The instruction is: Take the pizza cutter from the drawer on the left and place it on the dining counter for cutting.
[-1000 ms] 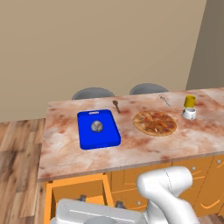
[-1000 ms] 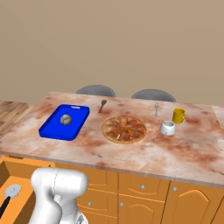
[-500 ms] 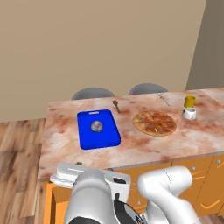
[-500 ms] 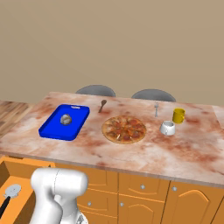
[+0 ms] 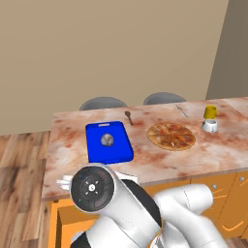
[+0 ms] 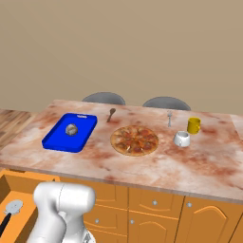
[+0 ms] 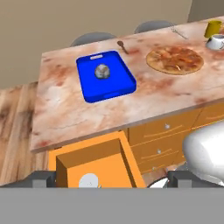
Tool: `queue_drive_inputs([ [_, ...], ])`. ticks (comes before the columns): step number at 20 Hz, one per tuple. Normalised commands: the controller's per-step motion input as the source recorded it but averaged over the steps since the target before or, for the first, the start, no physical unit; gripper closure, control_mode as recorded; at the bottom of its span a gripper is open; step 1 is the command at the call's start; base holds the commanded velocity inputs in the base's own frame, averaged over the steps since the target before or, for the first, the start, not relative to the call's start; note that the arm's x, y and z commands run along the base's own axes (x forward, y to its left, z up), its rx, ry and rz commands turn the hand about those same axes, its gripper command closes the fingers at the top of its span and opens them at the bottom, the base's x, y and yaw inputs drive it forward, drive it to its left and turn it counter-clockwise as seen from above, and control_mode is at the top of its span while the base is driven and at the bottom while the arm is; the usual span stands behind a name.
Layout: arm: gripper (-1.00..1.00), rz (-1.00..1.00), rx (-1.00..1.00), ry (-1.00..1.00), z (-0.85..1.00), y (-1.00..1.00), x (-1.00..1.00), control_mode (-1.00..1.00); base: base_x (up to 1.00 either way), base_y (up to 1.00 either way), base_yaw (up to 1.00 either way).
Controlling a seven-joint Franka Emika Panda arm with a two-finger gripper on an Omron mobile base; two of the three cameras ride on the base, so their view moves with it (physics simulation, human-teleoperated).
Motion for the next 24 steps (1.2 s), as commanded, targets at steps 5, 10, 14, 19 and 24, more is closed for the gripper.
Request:
queue_drive_inputs([
  [5,-1.0,0.0,-0.08,0.52,-0.26,0.12,0.0,-1.0,0.0,0.0,0.0],
  [10,-1.0,0.1,-0.01,0.26,-0.34,0.0,0.19,-1.0,0.0,0.0,0.0],
  [14,-1.0,0.13,0.06,0.04,-0.58,-0.1,0.14,-1.0,0.0,0.0,0.0],
  [19,-1.0,0.05,0.1,0.0,-0.55,-0.02,0.3,-1.0,0.0,0.0,0.0],
  [24,-1.0,0.04,0.13,0.0,-0.45,-0.08,0.32,-1.0,0.0,0.0,0.0],
])
